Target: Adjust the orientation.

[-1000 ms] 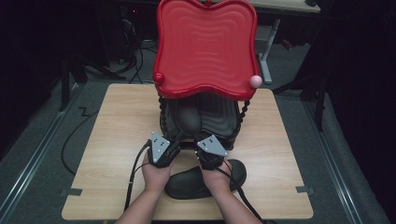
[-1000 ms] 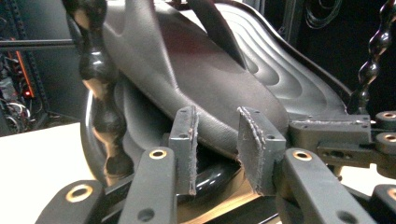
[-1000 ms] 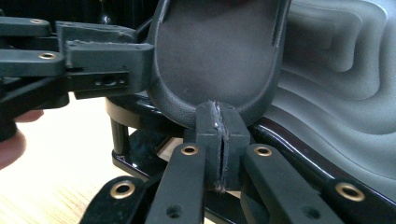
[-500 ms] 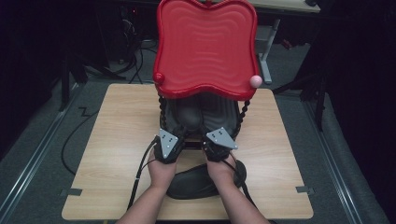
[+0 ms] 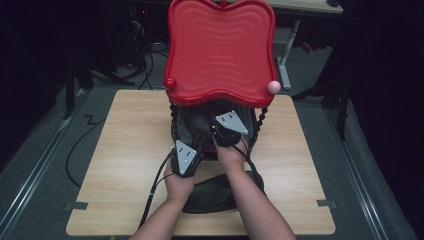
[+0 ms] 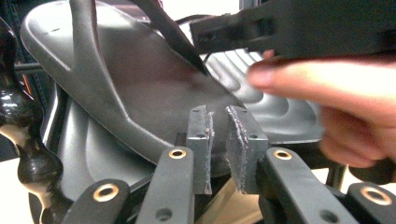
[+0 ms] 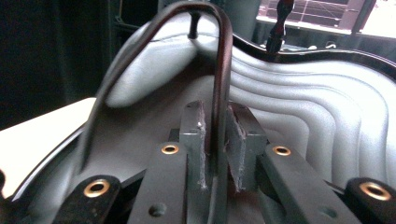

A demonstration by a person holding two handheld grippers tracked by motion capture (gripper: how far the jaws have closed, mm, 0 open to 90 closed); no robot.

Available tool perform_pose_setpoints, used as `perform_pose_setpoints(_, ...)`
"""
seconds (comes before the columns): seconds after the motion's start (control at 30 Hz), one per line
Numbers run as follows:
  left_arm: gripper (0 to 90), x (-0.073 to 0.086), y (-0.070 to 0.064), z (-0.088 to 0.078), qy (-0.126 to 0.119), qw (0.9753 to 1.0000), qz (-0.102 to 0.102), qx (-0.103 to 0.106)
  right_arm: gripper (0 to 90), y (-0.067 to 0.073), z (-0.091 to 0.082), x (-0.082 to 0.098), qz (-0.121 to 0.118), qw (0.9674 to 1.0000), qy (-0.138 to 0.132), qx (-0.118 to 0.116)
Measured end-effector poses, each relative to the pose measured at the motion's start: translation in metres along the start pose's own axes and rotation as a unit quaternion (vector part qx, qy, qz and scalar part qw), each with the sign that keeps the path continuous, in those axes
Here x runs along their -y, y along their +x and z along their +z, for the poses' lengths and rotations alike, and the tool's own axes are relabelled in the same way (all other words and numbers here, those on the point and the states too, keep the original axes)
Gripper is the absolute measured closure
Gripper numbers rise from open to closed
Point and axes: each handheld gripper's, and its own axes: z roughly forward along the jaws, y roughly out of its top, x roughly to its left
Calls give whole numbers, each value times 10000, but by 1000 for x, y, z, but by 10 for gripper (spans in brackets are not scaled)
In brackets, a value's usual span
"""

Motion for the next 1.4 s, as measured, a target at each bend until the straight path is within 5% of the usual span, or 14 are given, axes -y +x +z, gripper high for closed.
perform_pose_setpoints(0.3, 862, 5, -2, 6, 17, 10000, 7, -37, 847, 1, 19, -2, -45, 9997, 205, 149)
perform_pose_setpoints(0.5, 898, 7, -2, 6, 96, 9995, 251, -167, 853, 2, 17, -2, -78, 9994, 186, 282)
perform_pose_setpoints(1.0, 897, 5, 6, 12, 193, 9988, 248, -370, 781, -3, 6, 0, 137, 9993, 88, 329)
perform_pose_setpoints(1.17, 890, 4, 9, 11, 208, 9989, 165, -375, 765, 1, -12, -2, 21, 9997, -32, 241)
perform_pose_setpoints(1.4, 868, 4, 5, -2, -127, 9996, 142, -218, 764, 1, -62, 4, 38, 9996, -281, -41)
